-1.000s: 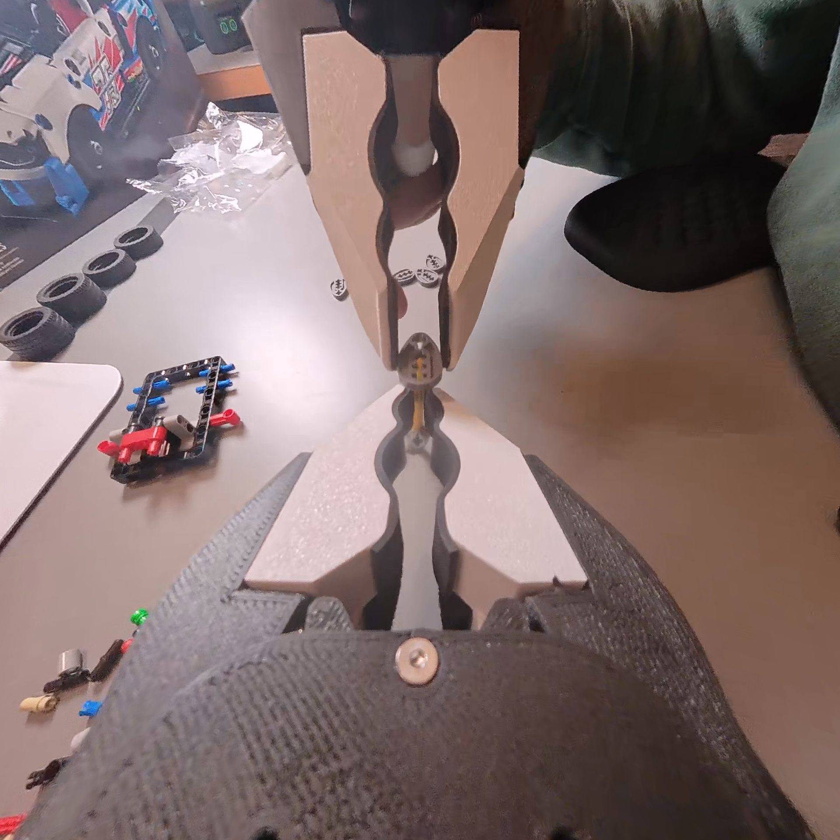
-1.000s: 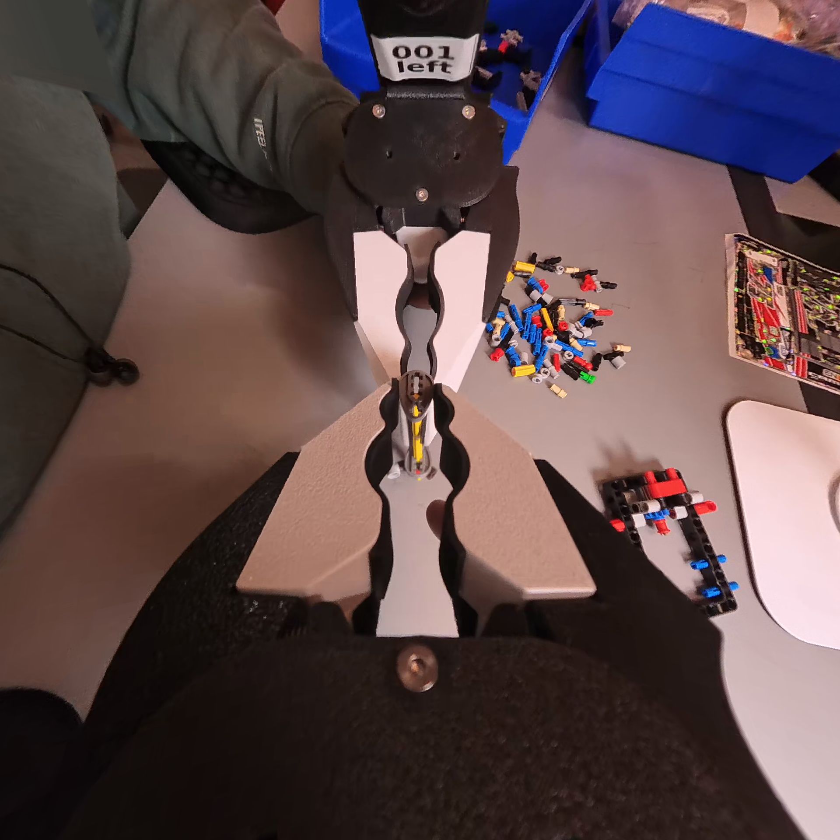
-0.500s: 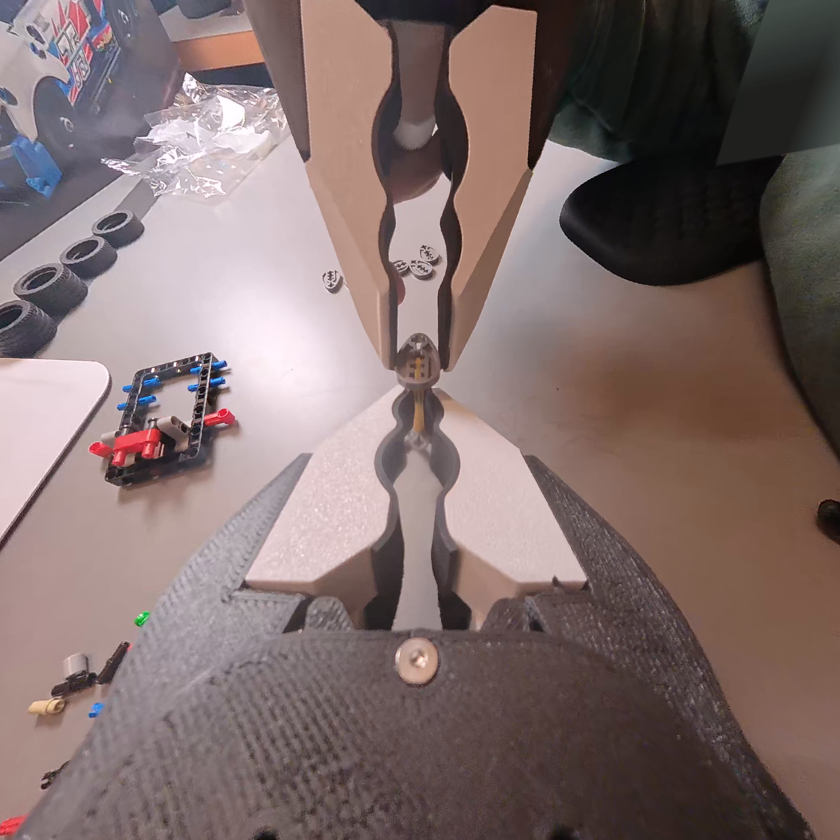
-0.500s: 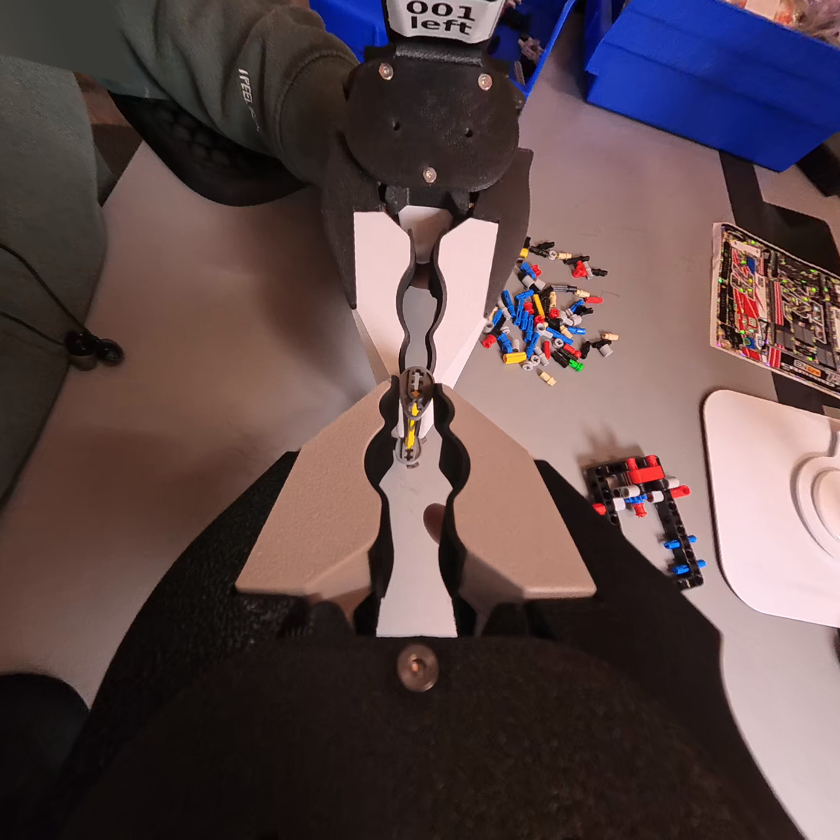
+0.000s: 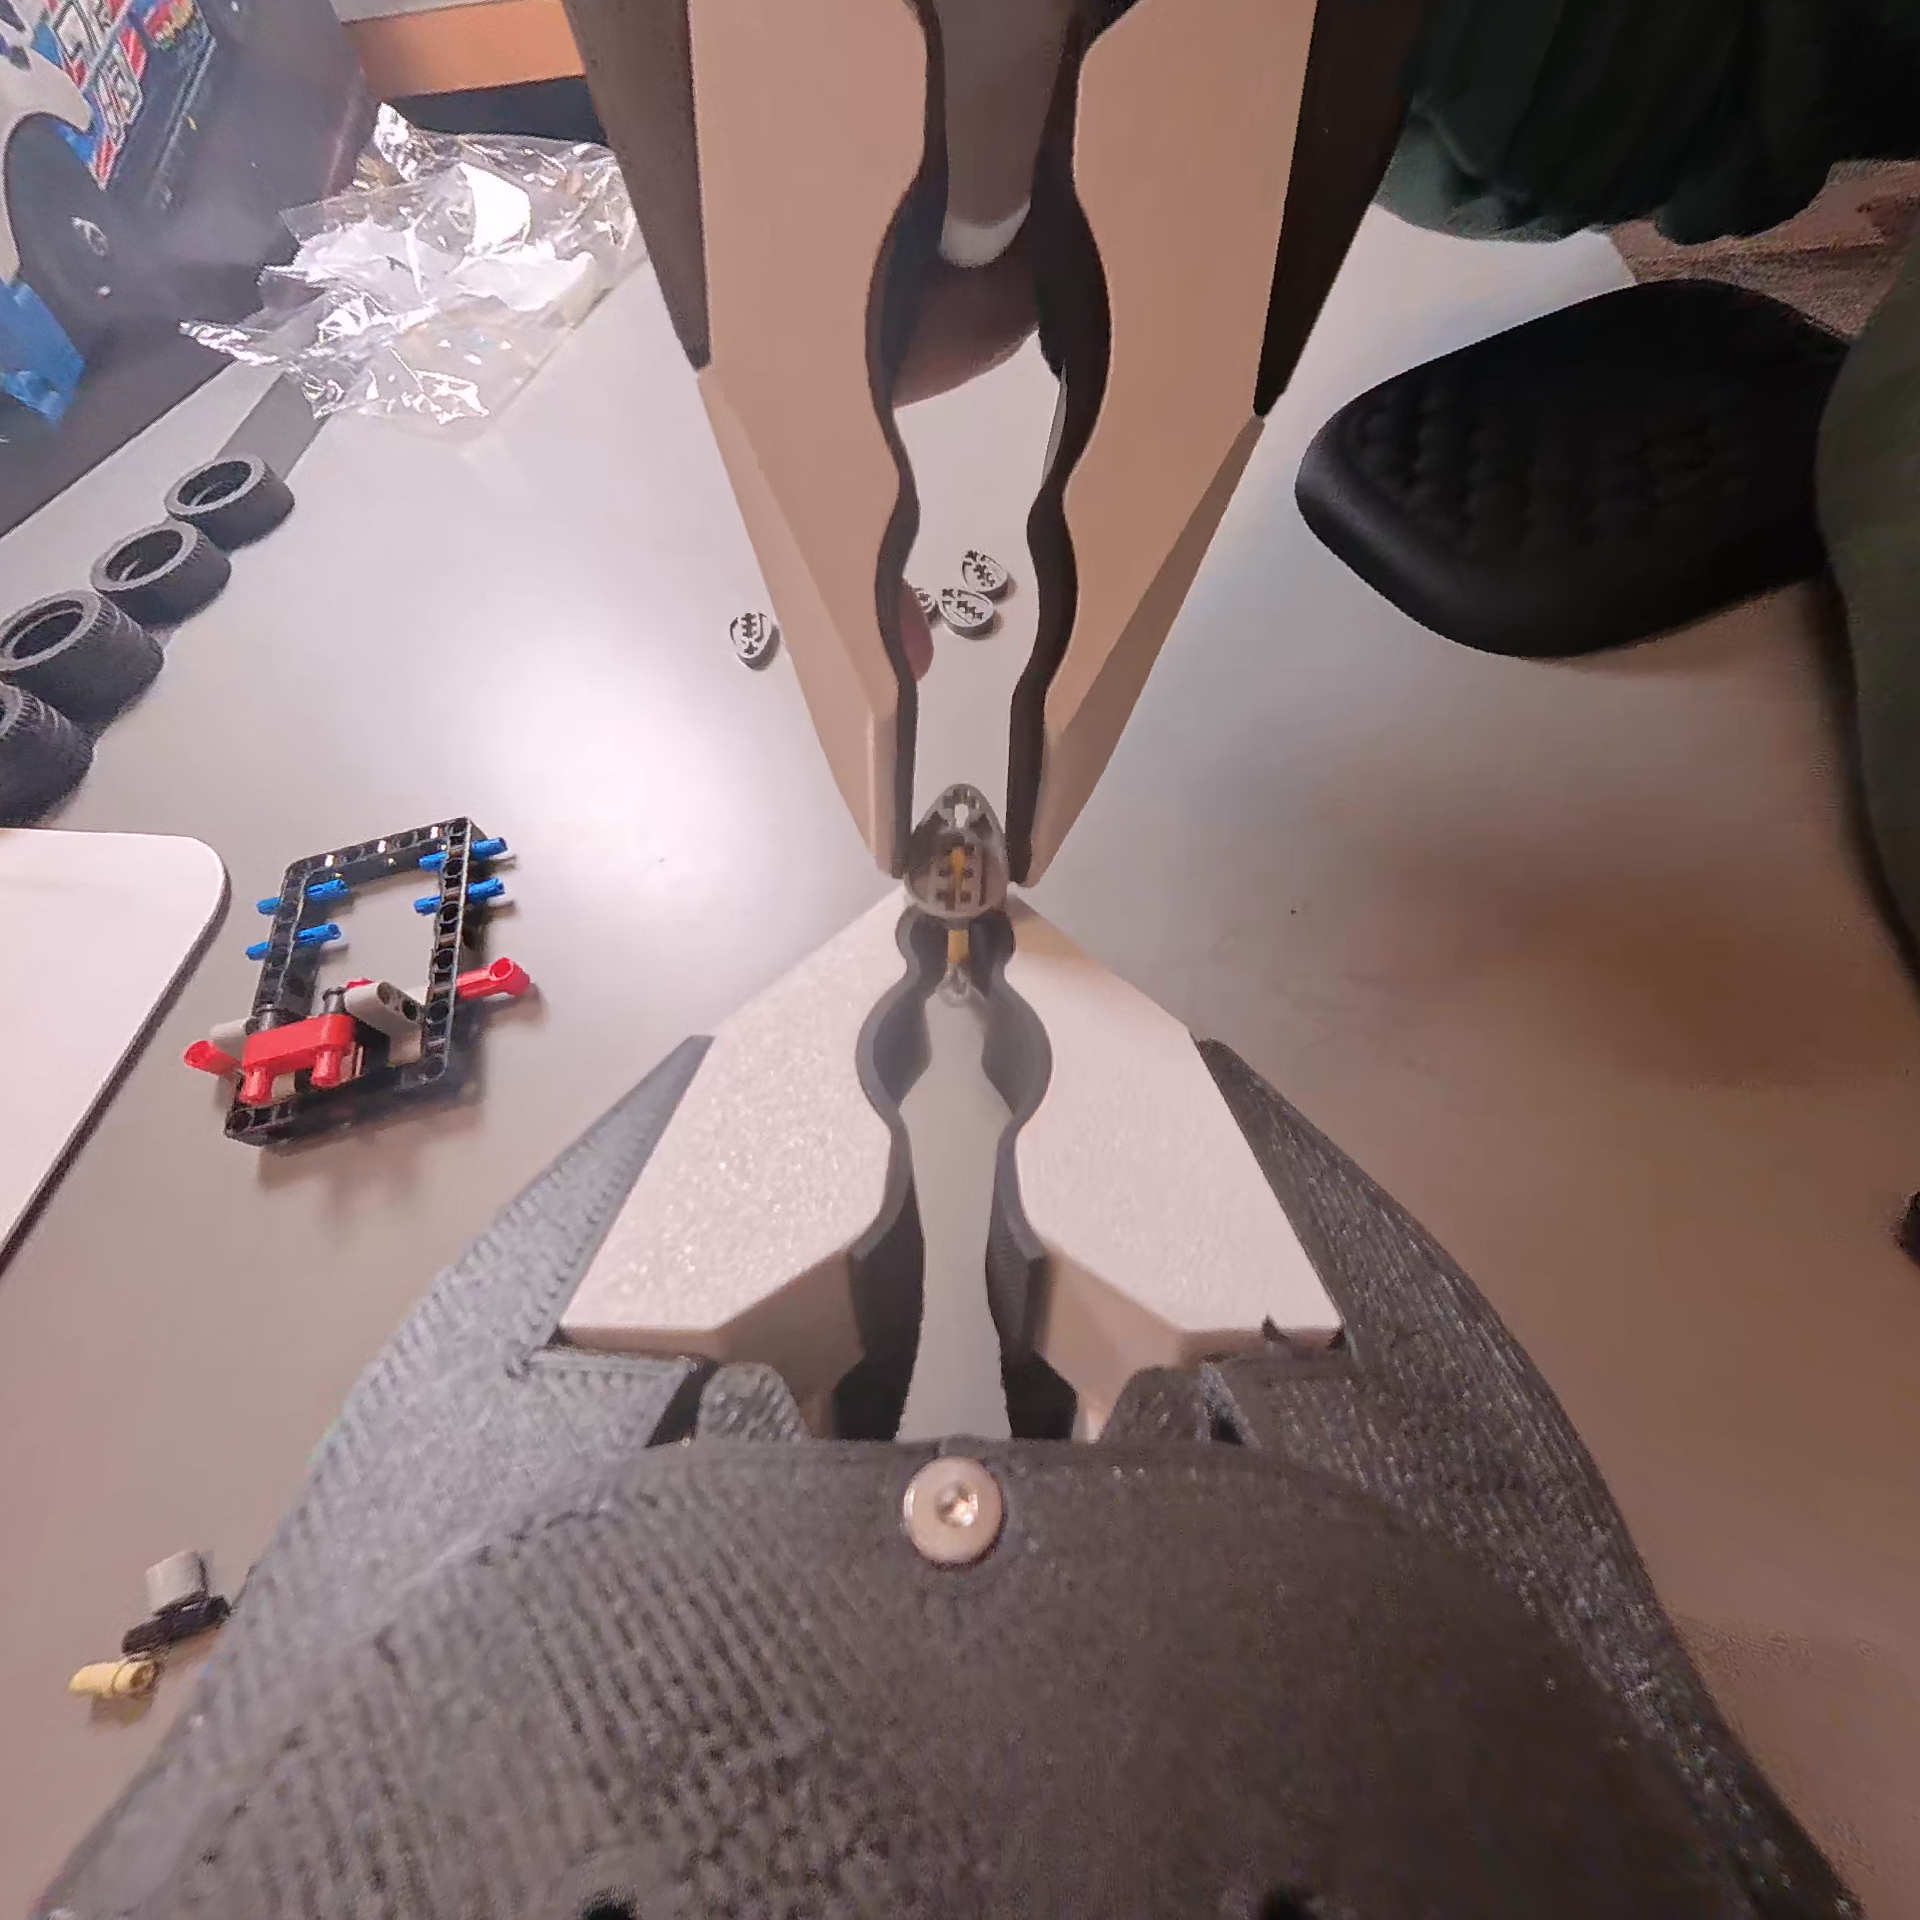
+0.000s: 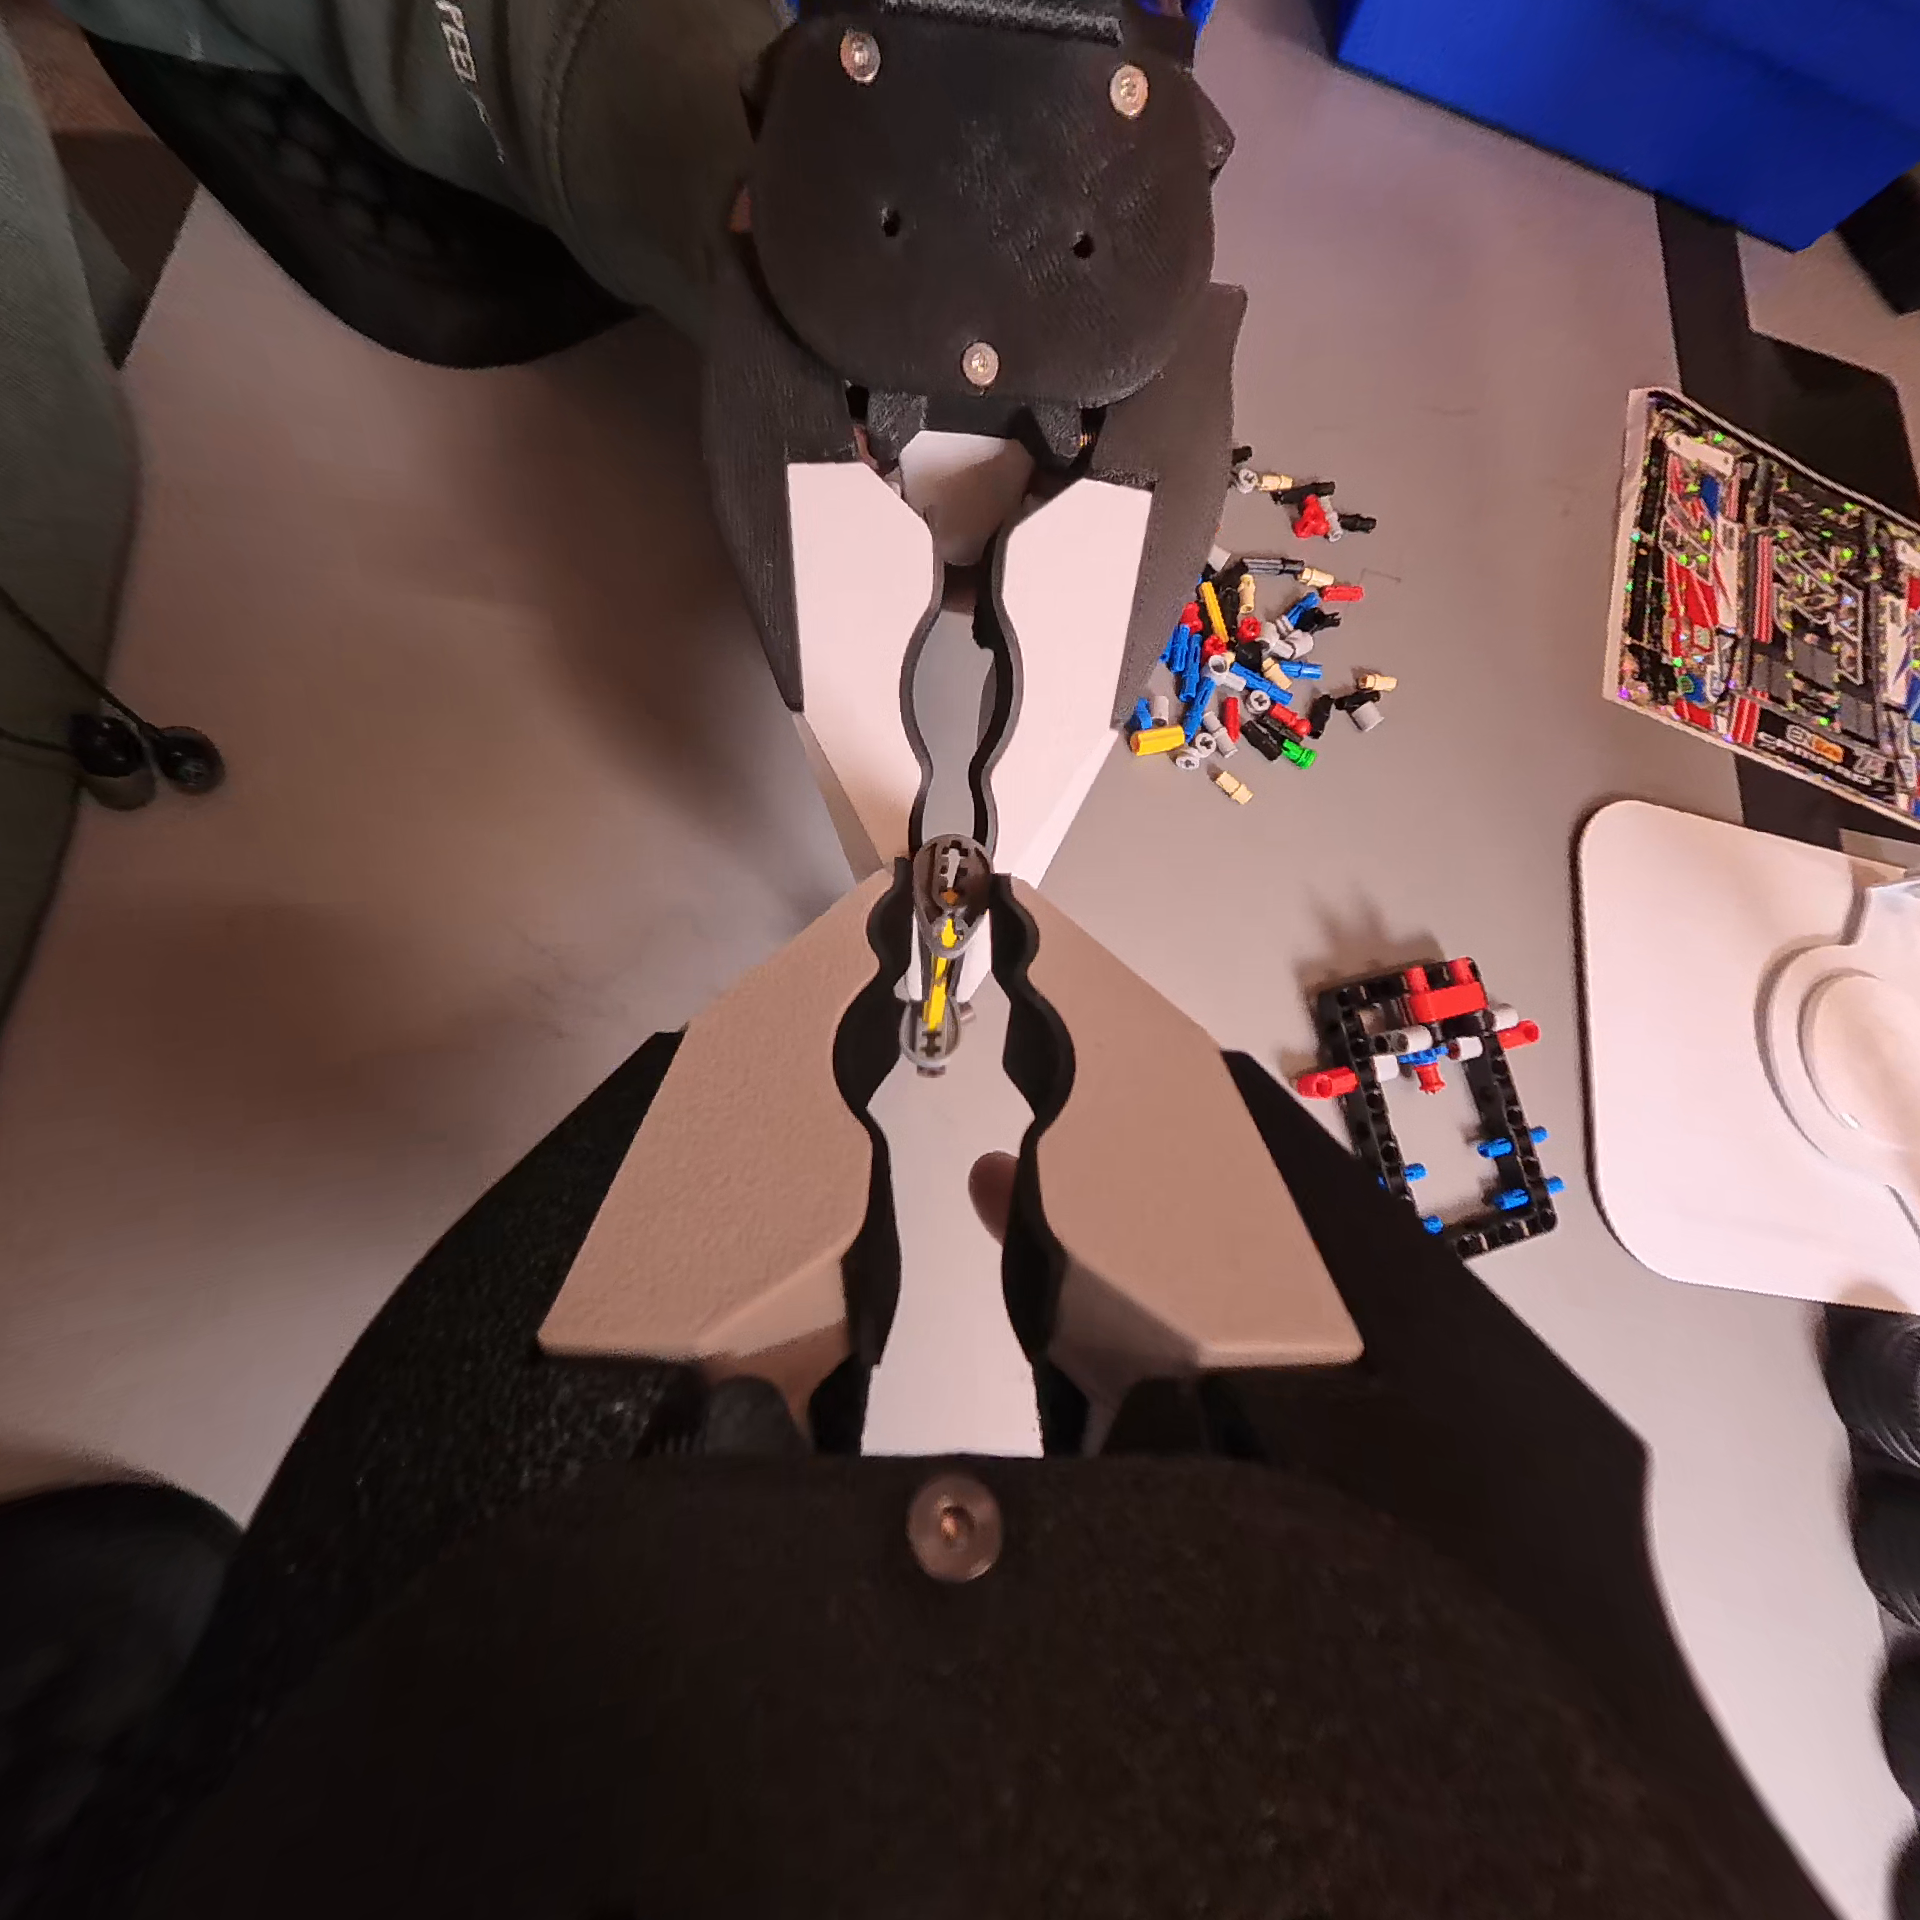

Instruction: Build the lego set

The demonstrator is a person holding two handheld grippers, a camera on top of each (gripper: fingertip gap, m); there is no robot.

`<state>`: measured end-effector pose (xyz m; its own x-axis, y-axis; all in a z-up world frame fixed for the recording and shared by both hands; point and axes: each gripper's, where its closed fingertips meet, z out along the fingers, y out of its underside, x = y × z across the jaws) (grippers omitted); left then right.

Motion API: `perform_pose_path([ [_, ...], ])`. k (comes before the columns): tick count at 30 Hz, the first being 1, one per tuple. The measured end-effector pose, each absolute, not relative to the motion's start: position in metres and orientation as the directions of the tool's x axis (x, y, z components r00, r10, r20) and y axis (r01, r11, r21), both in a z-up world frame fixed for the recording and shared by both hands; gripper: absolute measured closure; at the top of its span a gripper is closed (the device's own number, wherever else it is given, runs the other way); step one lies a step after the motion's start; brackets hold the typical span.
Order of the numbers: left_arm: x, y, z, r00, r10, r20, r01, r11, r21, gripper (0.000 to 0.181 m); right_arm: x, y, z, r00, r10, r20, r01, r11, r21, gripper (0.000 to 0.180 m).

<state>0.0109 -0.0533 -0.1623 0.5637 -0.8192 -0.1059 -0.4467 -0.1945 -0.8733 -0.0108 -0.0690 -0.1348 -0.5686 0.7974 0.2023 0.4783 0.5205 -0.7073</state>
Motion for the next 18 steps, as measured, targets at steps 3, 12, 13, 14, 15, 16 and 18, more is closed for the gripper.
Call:
perform_pose_path([
  [3,0.011,-0.052,-0.159,0.561,-0.821,-0.111,-0.448,-0.188,-0.874,0.179,-0.009,-0.067,-0.13,-0.558,0.803,0.21,0.48,0.519,-0.707,0.166],
  [12,0.01,-0.056,-0.144,0.557,-0.826,-0.09,-0.411,-0.179,-0.894,0.179,-0.005,-0.066,-0.116,-0.519,0.837,0.176,0.464,0.448,-0.764,0.166],
  [13,0.011,-0.056,-0.145,0.556,-0.826,-0.09,-0.417,-0.184,-0.89,0.179,-0.005,-0.066,-0.117,-0.516,0.839,0.172,0.47,0.445,-0.763,0.166],
  [14,0.011,-0.056,-0.147,0.554,-0.828,-0.088,-0.424,-0.189,-0.886,0.18,-0.005,-0.066,-0.119,-0.517,0.839,0.17,0.473,0.446,-0.76,0.166],
  [15,0.012,-0.057,-0.149,0.552,-0.83,-0.084,-0.429,-0.196,-0.882,0.18,-0.004,-0.067,-0.122,-0.519,0.839,0.165,0.48,0.446,-0.756,0.166],
  [16,0.013,-0.058,-0.15,0.552,-0.83,-0.08,-0.43,-0.202,-0.88,0.18,-0.003,-0.067,-0.123,-0.516,0.841,0.163,0.483,0.443,-0.755,0.166],
  [18,0.013,-0.058,-0.151,0.552,-0.83,-0.079,-0.438,-0.208,-0.875,0.18,-0.003,-0.067,-0.124,-0.509,0.845,0.166,0.489,0.442,-0.752,0.166],
])
